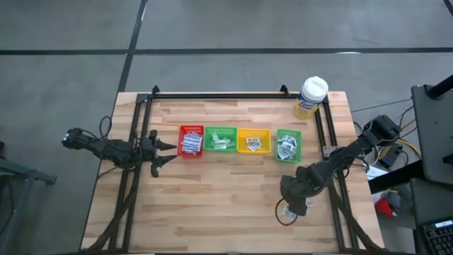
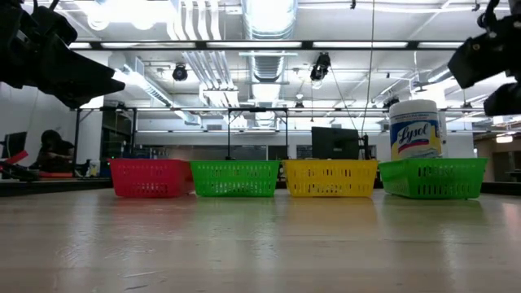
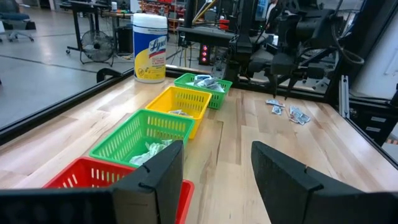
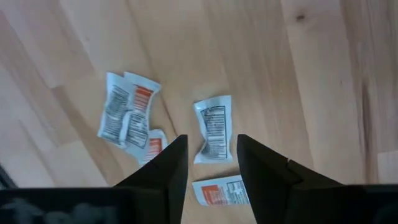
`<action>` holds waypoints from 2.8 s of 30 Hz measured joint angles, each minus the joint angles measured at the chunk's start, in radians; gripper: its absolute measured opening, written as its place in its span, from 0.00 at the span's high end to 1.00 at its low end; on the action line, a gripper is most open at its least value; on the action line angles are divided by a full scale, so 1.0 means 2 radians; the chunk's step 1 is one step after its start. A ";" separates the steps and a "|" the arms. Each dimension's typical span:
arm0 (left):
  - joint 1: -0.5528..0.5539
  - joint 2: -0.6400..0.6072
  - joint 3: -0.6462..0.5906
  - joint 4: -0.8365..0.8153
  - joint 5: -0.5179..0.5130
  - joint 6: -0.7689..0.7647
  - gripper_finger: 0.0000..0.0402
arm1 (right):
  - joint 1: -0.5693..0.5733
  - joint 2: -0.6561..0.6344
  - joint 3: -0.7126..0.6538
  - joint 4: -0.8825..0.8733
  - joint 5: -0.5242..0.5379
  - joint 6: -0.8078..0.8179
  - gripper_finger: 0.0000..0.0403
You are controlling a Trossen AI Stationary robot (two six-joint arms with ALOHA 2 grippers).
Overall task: Pick & Place First Aid Supplies
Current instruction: Put the orange ointment pack into the yellow bin
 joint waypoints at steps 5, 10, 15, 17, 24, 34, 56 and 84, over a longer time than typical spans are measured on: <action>0.000 0.000 0.000 0.000 0.000 0.000 0.53 | 0.000 0.000 -0.018 0.007 0.000 0.001 0.69; 0.000 0.000 0.000 0.000 0.000 0.000 0.53 | 0.000 0.000 -0.031 0.017 0.000 0.008 0.72; 0.000 0.000 0.000 0.000 0.000 0.000 0.53 | 0.000 0.007 -0.035 0.021 0.001 0.010 0.74; 0.000 0.000 0.000 0.000 0.000 0.000 0.53 | 0.000 0.014 -0.035 0.023 0.002 0.008 0.75; 0.000 0.000 0.000 0.001 0.000 0.000 0.53 | 0.000 0.063 -0.035 0.040 0.001 -0.006 0.73; 0.000 0.000 0.000 0.001 0.000 0.000 0.53 | 0.000 0.074 -0.034 0.039 -0.001 -0.002 0.79; 0.000 0.000 0.000 0.001 0.000 0.000 0.53 | 0.000 0.074 -0.035 0.039 0.013 0.020 0.98; 0.000 0.000 0.000 0.002 0.000 0.000 0.53 | -0.007 0.029 0.061 0.049 0.220 -0.055 0.98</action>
